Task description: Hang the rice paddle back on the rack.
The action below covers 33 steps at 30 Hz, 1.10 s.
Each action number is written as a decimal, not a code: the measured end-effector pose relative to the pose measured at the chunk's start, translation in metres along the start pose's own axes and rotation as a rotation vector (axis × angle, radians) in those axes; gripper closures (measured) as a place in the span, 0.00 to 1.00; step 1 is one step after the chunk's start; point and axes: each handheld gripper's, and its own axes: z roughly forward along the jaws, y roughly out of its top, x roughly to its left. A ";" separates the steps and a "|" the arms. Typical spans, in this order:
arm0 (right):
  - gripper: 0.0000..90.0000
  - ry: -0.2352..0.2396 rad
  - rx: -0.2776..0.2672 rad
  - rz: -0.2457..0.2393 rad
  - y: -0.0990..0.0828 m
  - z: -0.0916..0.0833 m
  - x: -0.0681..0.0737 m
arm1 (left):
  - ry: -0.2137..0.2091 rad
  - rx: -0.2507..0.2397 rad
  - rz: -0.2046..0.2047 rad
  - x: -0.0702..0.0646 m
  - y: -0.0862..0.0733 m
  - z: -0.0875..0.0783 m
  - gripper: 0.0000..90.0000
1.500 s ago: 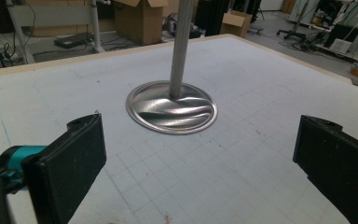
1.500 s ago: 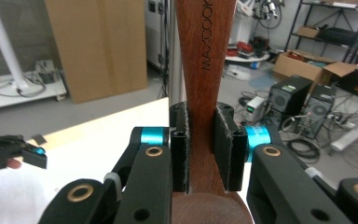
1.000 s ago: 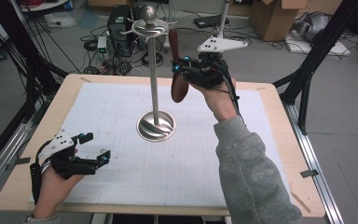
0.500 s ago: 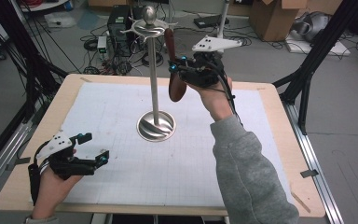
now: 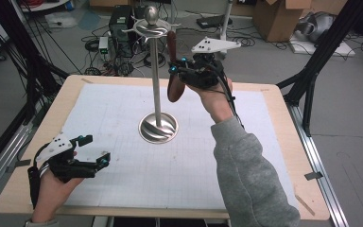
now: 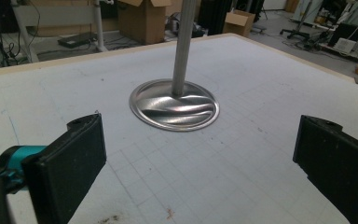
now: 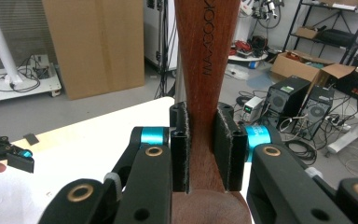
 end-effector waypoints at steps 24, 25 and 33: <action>0.44 0.006 -0.007 -0.018 0.000 -0.003 0.011 | -0.001 -0.002 0.002 0.000 0.001 0.001 0.03; 0.42 0.006 -0.006 -0.023 -0.001 -0.004 0.011 | -0.003 -0.001 -0.002 0.000 0.001 0.002 0.03; 0.18 -0.014 0.040 -0.003 -0.018 -0.004 0.008 | -0.016 0.012 -0.004 -0.001 0.001 0.010 0.03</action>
